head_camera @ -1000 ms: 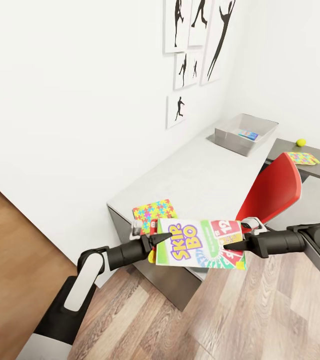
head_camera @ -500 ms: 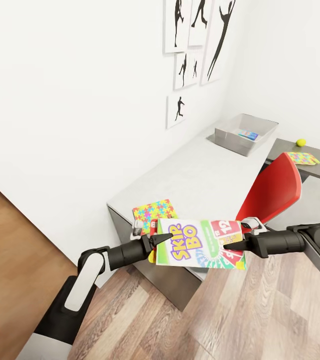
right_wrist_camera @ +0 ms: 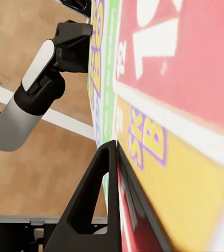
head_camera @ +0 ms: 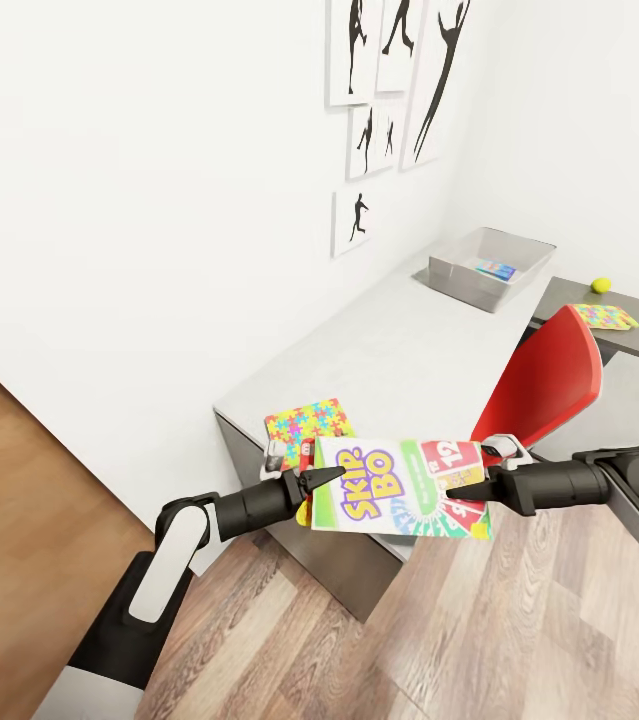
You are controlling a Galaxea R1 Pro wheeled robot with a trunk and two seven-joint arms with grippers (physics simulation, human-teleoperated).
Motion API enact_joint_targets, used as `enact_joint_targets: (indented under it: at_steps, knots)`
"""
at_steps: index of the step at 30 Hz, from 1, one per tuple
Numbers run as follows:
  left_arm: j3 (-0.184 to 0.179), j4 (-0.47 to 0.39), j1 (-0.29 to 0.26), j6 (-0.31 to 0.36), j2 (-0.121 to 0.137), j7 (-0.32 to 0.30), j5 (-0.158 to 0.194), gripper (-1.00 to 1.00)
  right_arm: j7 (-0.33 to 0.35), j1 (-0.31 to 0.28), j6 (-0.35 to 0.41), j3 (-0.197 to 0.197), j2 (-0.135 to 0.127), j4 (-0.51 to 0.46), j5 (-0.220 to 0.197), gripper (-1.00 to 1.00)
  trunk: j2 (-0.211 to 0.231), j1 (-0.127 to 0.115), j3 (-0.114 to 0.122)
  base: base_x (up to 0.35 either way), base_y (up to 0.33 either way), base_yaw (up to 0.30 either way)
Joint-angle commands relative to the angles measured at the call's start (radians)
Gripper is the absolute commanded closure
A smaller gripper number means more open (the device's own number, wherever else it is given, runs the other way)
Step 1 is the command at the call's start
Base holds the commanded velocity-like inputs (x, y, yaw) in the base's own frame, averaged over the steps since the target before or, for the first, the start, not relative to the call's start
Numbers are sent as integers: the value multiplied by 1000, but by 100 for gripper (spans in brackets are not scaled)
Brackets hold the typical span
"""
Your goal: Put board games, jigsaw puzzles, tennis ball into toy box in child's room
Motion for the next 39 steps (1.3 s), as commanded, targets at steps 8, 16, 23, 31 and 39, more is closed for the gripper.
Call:
enact_joint_targets:
  at_steps: [8,16,23,31,39]
  knots:
    - [0,2,1,-21,0,-9,-27,100,28,-1,18,1,0,-2,-26,100,-1,0,-1,0,0,0]
    - [0,1,2,-36,0,-9,-26,100,28,-1,17,0,2,-1,-26,-100,-1,0,-1,0,0,0]
    - [-1,1,2,-40,1,-9,-25,100,28,-1,16,-1,1,-2,-24,-100,-1,0,-1,0,0,0]
    - [-2,0,2,-41,0,-9,-25,100,28,-1,15,-3,0,-2,-23,-100,-1,0,-1,0,0,0]
    - [-1,-13,2,-41,0,-11,-24,100,27,-1,15,-13,-4,2,-24,-100,-1,0,-1,0,0,0]
